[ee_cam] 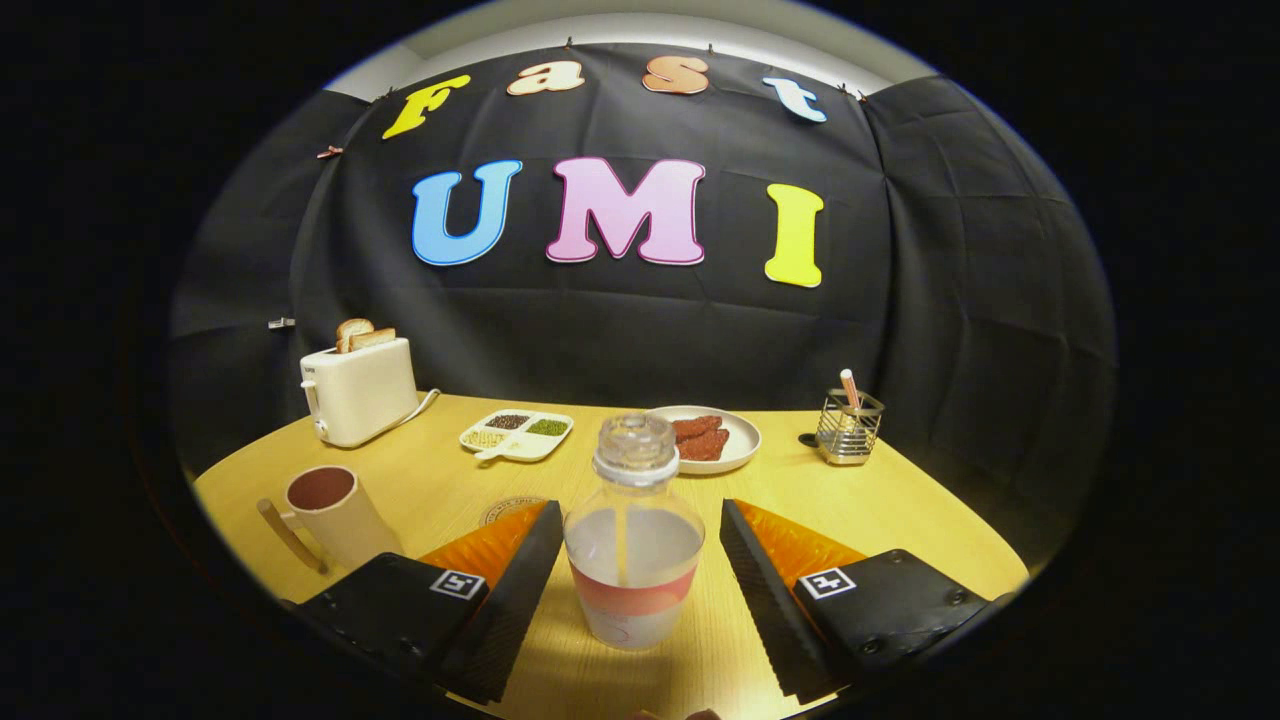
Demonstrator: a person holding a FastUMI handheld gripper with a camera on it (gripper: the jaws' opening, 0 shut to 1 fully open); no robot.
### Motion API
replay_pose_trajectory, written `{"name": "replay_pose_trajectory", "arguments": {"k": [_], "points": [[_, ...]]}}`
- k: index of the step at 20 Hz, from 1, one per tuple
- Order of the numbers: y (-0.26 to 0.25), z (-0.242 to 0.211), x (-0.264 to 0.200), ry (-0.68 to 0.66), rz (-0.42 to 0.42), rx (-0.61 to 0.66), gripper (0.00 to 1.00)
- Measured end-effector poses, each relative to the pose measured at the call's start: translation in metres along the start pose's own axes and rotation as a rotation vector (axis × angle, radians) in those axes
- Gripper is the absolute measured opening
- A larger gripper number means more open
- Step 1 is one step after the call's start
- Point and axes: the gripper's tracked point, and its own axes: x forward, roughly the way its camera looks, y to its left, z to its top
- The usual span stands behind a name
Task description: Take the bottle from table, then pour the juice into the cup, finally place the bottle on the coaster
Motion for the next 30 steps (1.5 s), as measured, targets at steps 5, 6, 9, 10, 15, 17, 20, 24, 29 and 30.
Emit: {"name": "replay_pose_trajectory", "arguments": {"k": [5, 6, 9, 10, 15, 17, 20, 24, 29, 30], "points": [[0.006, -0.019, 0.004, 0.026, 0.010, 0.008, 0.98], [0.006, -0.020, 0.005, 0.026, 0.011, 0.005, 0.98], [0.005, -0.021, 0.008, 0.025, 0.008, 0.002, 0.97], [0.004, -0.022, 0.010, 0.026, 0.004, 0.001, 0.97], [0.002, -0.025, 0.014, 0.038, 0.013, 0.010, 0.81], [0.002, -0.024, 0.015, 0.040, 0.016, -0.006, 0.80], [0.005, -0.025, 0.015, 0.063, 0.031, -0.034, 0.79], [0.013, -0.018, 0.011, 0.086, 0.077, -0.104, 0.76], [0.024, 0.019, 0.015, 0.031, 0.103, -0.223, 0.76], [0.026, 0.025, 0.016, 0.025, 0.105, -0.259, 0.76]]}}
